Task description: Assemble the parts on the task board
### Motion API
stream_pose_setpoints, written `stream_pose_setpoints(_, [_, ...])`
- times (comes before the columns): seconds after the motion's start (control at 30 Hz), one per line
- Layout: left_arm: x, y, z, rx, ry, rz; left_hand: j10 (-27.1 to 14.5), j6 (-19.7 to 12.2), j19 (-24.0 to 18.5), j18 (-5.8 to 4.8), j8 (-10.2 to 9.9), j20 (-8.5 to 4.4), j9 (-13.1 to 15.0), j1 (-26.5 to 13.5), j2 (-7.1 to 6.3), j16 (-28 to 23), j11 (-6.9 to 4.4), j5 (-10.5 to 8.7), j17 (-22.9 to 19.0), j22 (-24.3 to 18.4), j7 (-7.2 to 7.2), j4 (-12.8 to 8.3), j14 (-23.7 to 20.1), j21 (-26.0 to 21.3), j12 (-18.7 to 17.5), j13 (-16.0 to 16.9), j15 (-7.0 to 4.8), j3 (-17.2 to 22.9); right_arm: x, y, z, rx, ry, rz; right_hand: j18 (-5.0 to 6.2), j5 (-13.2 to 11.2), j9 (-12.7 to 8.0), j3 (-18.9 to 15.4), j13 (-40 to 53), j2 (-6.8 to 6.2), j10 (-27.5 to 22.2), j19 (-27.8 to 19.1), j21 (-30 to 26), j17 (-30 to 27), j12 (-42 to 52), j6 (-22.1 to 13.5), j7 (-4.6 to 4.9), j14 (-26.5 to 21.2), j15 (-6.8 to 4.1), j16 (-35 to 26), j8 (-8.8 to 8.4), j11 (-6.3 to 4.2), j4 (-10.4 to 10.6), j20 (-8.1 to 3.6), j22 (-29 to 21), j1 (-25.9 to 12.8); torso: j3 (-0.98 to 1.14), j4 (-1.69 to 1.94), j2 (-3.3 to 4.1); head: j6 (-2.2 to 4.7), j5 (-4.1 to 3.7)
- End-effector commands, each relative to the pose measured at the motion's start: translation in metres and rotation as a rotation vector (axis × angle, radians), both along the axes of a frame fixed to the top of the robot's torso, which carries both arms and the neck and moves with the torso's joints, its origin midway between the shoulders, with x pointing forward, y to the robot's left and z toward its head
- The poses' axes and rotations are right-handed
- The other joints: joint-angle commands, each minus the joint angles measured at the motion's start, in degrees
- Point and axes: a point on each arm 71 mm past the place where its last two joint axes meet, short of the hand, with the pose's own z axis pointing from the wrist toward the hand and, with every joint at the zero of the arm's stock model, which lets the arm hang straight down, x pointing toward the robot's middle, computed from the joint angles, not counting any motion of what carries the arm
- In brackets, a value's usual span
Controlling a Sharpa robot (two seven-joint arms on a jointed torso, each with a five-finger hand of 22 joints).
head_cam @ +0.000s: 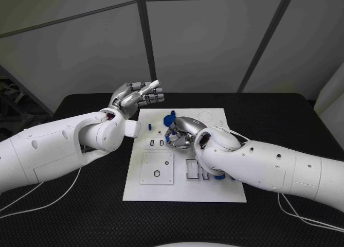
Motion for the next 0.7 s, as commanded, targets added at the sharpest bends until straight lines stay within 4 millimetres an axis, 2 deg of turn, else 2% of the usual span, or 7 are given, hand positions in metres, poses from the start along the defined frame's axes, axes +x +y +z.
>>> stream_pose_setpoints(0.03, [-0.0001,-0.0016,0.0015,-0.002,-0.006,-0.014,0.37,0.46,0.4,-0.93,-0.27,0.16,-0.06,0.02,0.46,-0.22,0.09,-0.17,-0.02,-0.09,2.09,-0.33,0.33,0.21,-0.24,-0.02,0.09,-0.03,0.0019,-0.0009,-0.0004,-0.026,-0.014,-0.006,-0.43,0.29,1.27,-0.06,7.02,0.16,0.38,6.04,0.18,6.99,0.14,1.28,-0.91,4.2,-0.32,-0.09,0.19,-0.31,-0.33,-0.35,15.1,-0.67,0.0,-0.02,-0.02,-0.21,0.15])
stream_pose_setpoints(0.7, [0.0004,-0.0017,0.0012,0.002,-0.004,-0.015,0.36,0.45,0.42,-0.93,-0.31,0.16,-0.08,0.0,0.42,-0.24,0.11,-0.18,-0.02,-0.1,2.13,-0.37,0.35,0.22,-0.28,-0.03,0.09,-0.07,-0.002,0.0061,-0.0006,0.012,-0.022,0.014,-0.43,0.29,1.36,-0.21,7.08,-0.07,0.42,6.04,0.18,6.96,0.2,1.37,-0.94,4.19,-0.34,-0.12,0.11,-0.32,-0.36,-0.35,15.1,-1.12,-0.01,-0.03,-0.02,-0.61,0.55])
